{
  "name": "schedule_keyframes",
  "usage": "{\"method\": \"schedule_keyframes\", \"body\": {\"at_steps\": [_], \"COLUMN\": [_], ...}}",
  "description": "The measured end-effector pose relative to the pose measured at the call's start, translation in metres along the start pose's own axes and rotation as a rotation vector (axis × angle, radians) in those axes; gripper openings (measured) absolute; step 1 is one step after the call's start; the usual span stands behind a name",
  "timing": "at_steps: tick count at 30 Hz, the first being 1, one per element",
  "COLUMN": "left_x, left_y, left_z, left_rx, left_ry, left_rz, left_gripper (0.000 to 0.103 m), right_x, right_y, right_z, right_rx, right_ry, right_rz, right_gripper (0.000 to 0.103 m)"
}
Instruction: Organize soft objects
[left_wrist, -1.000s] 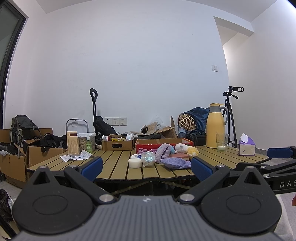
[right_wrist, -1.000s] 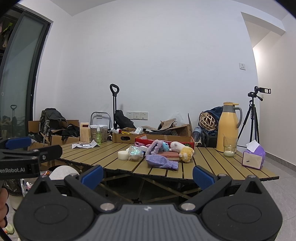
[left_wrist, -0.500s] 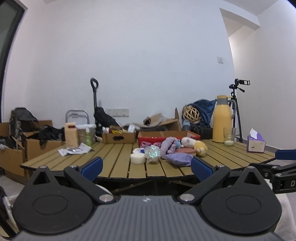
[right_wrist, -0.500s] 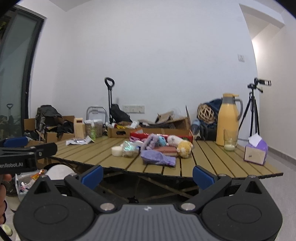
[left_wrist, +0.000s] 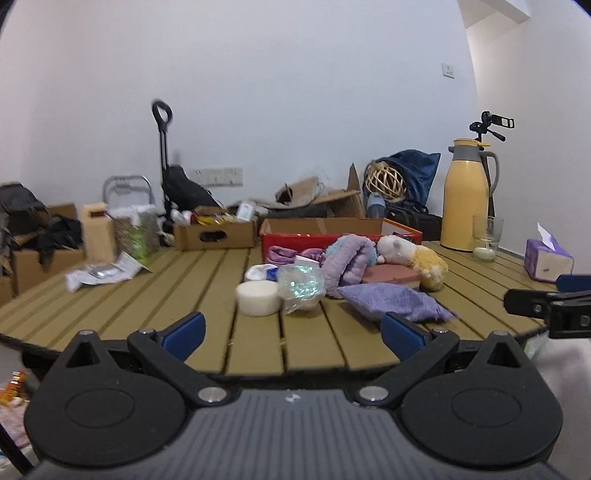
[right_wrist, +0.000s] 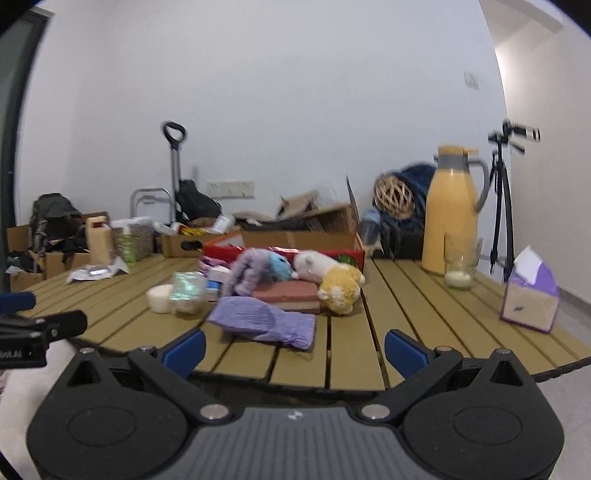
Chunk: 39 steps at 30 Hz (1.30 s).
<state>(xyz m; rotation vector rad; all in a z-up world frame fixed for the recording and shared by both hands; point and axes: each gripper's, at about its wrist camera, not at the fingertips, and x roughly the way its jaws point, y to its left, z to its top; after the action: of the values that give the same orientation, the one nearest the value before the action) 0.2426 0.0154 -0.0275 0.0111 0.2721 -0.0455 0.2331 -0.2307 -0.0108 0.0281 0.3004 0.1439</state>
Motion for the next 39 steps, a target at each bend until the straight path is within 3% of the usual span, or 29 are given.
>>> {"method": "schedule_keyframes", "body": {"at_steps": [2,4,6,9,10,13,15,16,18,21,24,25,26,27,28,29,31,32,39], "left_x": [0.022,0.043,0.066,0.102,0.113,0.146,0.162,0.17,0.182,0.191,0.194,0.195,0.196,0.196,0.197,0.197,0.19,0.185,0.133], "left_y": [0.0,-0.001,-0.004,-0.009,-0.012,-0.019,-0.021,-0.021,-0.019,-0.017,-0.015,-0.015,-0.015,-0.015,-0.016,-0.018,-0.022,-0.024,-0.023], "left_z": [0.01,0.019,0.025,0.03,0.029,0.027,0.026,0.026,0.022,0.015,0.011,0.011,0.01,0.01,0.011,0.011,0.013,0.014,0.034], "left_rx": [-0.022,-0.033,-0.057,-0.092,-0.101,-0.116,-0.131,-0.146,-0.182,-0.201,-0.215,-0.226,-0.236,-0.234,-0.225,-0.223,-0.228,-0.222,-0.224], "left_ry": [0.011,0.003,0.029,0.101,0.122,0.191,0.223,0.243,0.303,0.346,0.356,0.356,0.351,0.342,0.343,0.348,0.339,0.337,0.241], "left_rz": [-0.043,-0.094,-0.137,-0.242,-0.265,-0.282,-0.291,-0.303,-0.347,-0.367,-0.373,-0.371,-0.357,-0.353,-0.355,-0.373,-0.393,-0.392,-0.423], "left_gripper": [0.103,0.101,0.091,0.077,0.074,0.064,0.047,0.043,0.025,0.023,0.024,0.027,0.04,0.041,0.036,0.022,0.017,0.015,0.01], "right_x": [0.026,0.057,0.085,0.12,0.132,0.157,0.172,0.179,0.188,0.193,0.191,0.19,0.189,0.188,0.186,0.185,0.183,0.181,0.131], "right_y": [-0.006,-0.016,-0.026,-0.034,-0.034,-0.03,-0.026,-0.024,-0.022,-0.024,-0.017,-0.015,-0.012,-0.011,-0.01,-0.01,-0.006,-0.005,-0.008], "right_z": [0.008,0.016,0.018,0.016,0.017,0.017,0.016,0.015,0.012,0.006,0.001,-0.001,-0.002,-0.004,-0.004,-0.004,-0.004,-0.004,0.012], "right_rx": [0.059,0.142,0.208,0.238,0.222,0.156,0.108,0.088,0.071,0.095,0.036,0.018,-0.004,-0.026,-0.039,-0.036,-0.061,-0.06,0.024], "right_ry": [-0.003,0.028,0.097,0.146,0.163,0.211,0.231,0.242,0.26,0.274,0.26,0.253,0.245,0.237,0.228,0.224,0.221,0.222,0.143], "right_rz": [-0.018,0.032,0.107,0.106,0.098,0.08,0.075,0.068,0.067,0.084,0.067,0.061,0.055,0.053,0.076,0.104,0.106,0.121,0.161], "right_gripper": [0.103,0.103,0.103,0.101,0.098,0.076,0.066,0.064,0.059,0.061,0.06,0.06,0.059,0.055,0.045,0.035,0.025,0.011,0.01]}}
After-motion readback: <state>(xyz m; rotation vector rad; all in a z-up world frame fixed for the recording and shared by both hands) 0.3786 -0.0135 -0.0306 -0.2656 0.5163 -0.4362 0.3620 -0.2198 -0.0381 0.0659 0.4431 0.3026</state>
